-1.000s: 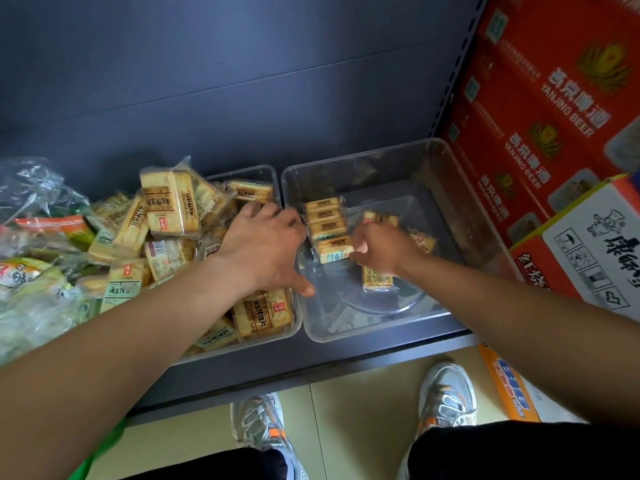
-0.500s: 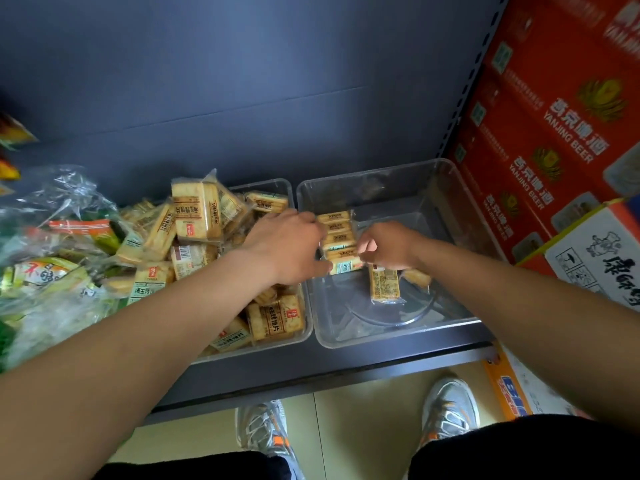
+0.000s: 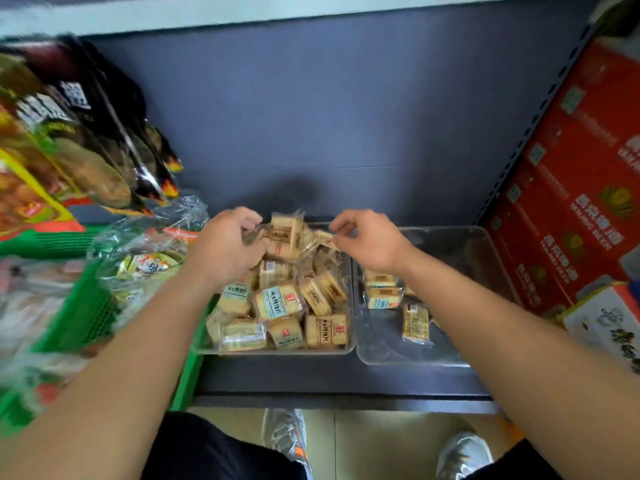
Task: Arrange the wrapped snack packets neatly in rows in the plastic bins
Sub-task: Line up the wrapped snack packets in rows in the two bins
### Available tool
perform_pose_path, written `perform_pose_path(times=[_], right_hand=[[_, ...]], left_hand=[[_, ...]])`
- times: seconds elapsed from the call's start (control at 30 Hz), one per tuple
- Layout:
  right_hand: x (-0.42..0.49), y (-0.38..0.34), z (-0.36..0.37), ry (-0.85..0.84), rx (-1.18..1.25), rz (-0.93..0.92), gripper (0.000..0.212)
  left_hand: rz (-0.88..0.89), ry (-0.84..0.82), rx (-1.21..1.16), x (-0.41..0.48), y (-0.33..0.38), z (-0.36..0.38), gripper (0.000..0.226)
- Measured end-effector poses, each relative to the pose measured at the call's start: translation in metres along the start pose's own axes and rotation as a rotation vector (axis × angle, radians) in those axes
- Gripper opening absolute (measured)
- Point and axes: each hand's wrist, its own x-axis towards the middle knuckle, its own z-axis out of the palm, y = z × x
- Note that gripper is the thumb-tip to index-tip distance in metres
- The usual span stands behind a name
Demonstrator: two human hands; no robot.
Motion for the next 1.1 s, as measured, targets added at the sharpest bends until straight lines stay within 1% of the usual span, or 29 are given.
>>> perform_pose_path(times=[0.07,0.13,0.23,0.33,0.37,0.4,0.5,0.57,0.63,0.7,0.73,0.8,0.87,0.97,1.1], right_hand=[[0.005,-0.005,0.020,-0.019,-0.057,-0.045,0.030],[0.014,-0.006,0.035,-0.037,-0.075,-0.049,0.040],[0.033,-0.011,0.049,0.013,-0.022,-0.025,0.061],[0.046,-0.020,0.060,0.052,-0.055,0.001,0.078],[0.050,-0.023,0.062,0.063,-0.075,0.005,0.078],[0.055,-0.025,0.064,0.072,-0.093,0.009,0.074],[0.064,-0.027,0.064,0.063,-0.094,0.009,0.048],[0.066,-0.026,0.057,0.046,-0.001,0.018,0.041],[0.068,-0.022,0.045,0.080,0.116,0.043,0.035],[0.069,-0.015,0.030,0.153,0.229,0.062,0.032],[0.069,-0.011,0.023,0.194,0.280,0.074,0.031],[0.066,-0.001,0.011,0.268,0.340,0.115,0.028],[0.062,0.010,0.004,0.316,0.342,0.159,0.026],[0.056,0.021,0.000,0.308,0.325,0.198,0.027],[0.051,0.026,0.002,0.251,0.241,0.203,0.031]], left_hand=[[-0.043,-0.029,0.008,0.000,-0.017,0.003,0.048],[-0.055,-0.056,0.007,0.002,-0.026,0.008,0.053],[-0.029,-0.106,0.006,0.010,-0.030,0.015,0.059],[-0.033,-0.157,-0.007,0.019,-0.038,0.023,0.059],[-0.042,-0.170,-0.026,0.022,-0.040,0.026,0.058],[-0.048,-0.181,-0.047,0.024,-0.043,0.029,0.057],[-0.060,-0.175,-0.094,0.027,-0.045,0.035,0.049],[-0.082,-0.155,-0.119,0.029,-0.045,0.038,0.048],[-0.114,-0.166,-0.118,0.030,-0.047,0.040,0.053],[-0.137,-0.185,-0.124,0.030,-0.050,0.041,0.056],[-0.139,-0.185,-0.137,0.031,-0.051,0.041,0.053],[-0.142,-0.155,-0.199,0.031,-0.050,0.040,0.042],[-0.143,-0.084,-0.246,0.032,-0.051,0.037,0.032],[-0.128,0.034,-0.281,0.032,-0.052,0.030,0.025],[-0.116,0.140,-0.335,0.032,-0.051,0.025,0.024]])
